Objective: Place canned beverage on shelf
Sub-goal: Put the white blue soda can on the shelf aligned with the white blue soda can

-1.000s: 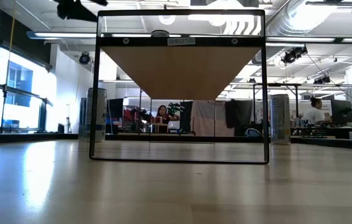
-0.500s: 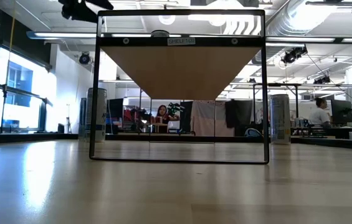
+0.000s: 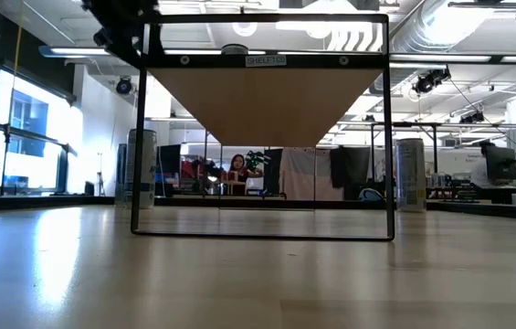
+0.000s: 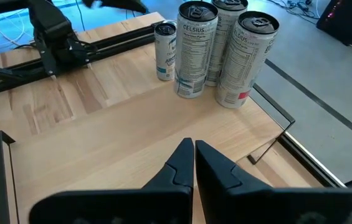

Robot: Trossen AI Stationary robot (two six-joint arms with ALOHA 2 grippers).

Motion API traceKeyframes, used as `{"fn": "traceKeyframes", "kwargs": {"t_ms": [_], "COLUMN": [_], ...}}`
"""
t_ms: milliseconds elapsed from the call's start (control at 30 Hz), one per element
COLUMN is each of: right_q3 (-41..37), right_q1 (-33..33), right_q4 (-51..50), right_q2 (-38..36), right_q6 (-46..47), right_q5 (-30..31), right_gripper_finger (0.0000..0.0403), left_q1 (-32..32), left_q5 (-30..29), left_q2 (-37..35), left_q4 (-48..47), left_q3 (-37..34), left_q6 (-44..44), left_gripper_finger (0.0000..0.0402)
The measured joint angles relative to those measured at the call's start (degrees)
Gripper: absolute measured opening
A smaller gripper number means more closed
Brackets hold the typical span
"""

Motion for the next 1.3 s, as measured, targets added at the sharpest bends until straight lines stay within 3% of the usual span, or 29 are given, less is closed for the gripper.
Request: {"fn": "traceKeyframes", "kwargs": {"t_ms": [200, 367, 567, 633, 900, 1033, 1300], "right_q3": [0.0, 0.0, 0.0, 0.0, 0.0, 0.0, 0.0], "right_q1": [0.0, 0.0, 0.0, 0.0, 0.0, 0.0, 0.0], "right_q4": [0.0, 0.0, 0.0, 0.0, -0.7, -0.9, -0.9], "right_q2": [0.0, 0.0, 0.0, 0.0, 0.0, 0.0, 0.0], "right_q6": [0.4, 0.4, 0.1, 0.0, 0.2, 0.2, 0.2], "right_q5": [0.0, 0.0, 0.6, 0.9, 1.0, 1.0, 1.1], "right_gripper_finger": [0.0, 0.0, 0.0, 0.0, 0.0, 0.0, 0.0], "left_q1": [4.4, 4.7, 5.1, 5.3, 15.1, 19.4, 22.3], "left_q5": [-0.4, 3.3, 9.9, 9.2, 13.0, 21.4, 22.3], "left_q2": [4.1, 6.1, 8.5, 9.5, 18.0, 21.9, 24.6], "left_q4": [-1.4, -7.5, -8.7, -8.0, -8.5, -8.6, -12.2], "left_q3": [1.3, 1.3, 1.3, 1.3, 6.8, 10.0, 10.6], "left_q6": [11.1, 3.3, 4.2, 4.4, 4.5, 4.5, 3.0], "left_gripper_finger": [0.0397, 0.0397, 0.0397, 0.0397, 0.0397, 0.0397, 0.0397]}}
